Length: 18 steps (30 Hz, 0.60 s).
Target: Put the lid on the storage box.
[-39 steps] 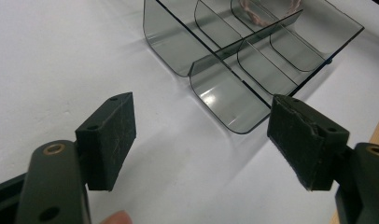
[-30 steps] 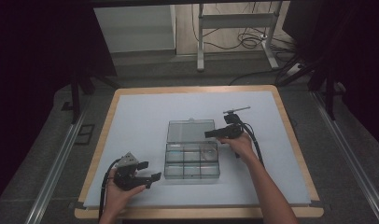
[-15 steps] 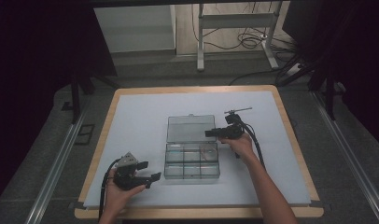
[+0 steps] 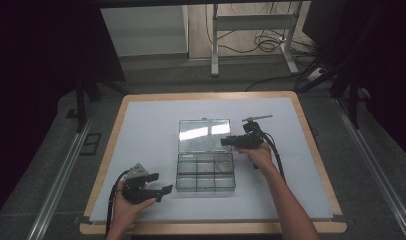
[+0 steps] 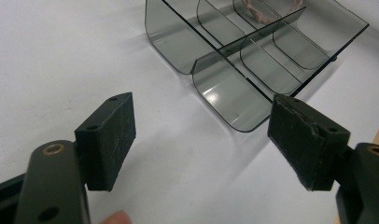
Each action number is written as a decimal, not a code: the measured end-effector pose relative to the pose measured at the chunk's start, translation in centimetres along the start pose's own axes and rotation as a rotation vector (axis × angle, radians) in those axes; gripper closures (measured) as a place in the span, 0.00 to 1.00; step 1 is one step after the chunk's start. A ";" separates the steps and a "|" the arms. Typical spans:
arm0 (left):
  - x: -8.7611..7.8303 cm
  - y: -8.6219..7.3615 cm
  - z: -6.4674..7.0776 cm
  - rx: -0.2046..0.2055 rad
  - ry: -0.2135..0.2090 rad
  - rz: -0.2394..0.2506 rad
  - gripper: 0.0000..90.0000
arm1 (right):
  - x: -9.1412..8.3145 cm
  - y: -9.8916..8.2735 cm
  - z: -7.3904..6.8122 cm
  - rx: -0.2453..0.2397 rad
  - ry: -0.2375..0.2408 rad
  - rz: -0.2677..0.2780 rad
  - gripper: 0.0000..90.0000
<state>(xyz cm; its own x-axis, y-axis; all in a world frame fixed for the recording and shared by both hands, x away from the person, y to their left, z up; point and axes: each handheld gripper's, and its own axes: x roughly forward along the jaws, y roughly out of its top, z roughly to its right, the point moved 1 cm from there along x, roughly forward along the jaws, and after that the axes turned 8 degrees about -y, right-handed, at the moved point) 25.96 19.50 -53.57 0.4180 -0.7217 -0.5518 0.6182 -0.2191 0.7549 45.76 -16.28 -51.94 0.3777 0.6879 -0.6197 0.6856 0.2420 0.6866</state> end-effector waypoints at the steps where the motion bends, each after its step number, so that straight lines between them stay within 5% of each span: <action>1: 0.0 0.0 0.0 0.000 0.000 -0.001 0.26 | -0.1 0.0 0.0 -0.004 0.001 0.003 0.62; 18: 0.1 -0.1 -0.2 -0.003 0.003 -0.003 0.26 | -0.9 0.1 -0.2 -0.073 0.026 0.073 0.72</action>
<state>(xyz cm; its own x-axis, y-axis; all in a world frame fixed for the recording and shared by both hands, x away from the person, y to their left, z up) 26.04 19.58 -53.72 0.4178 -0.7191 -0.5553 0.6216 -0.2195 0.7520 45.35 -16.73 -51.19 0.4078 0.7231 -0.5575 0.6091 0.2394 0.7561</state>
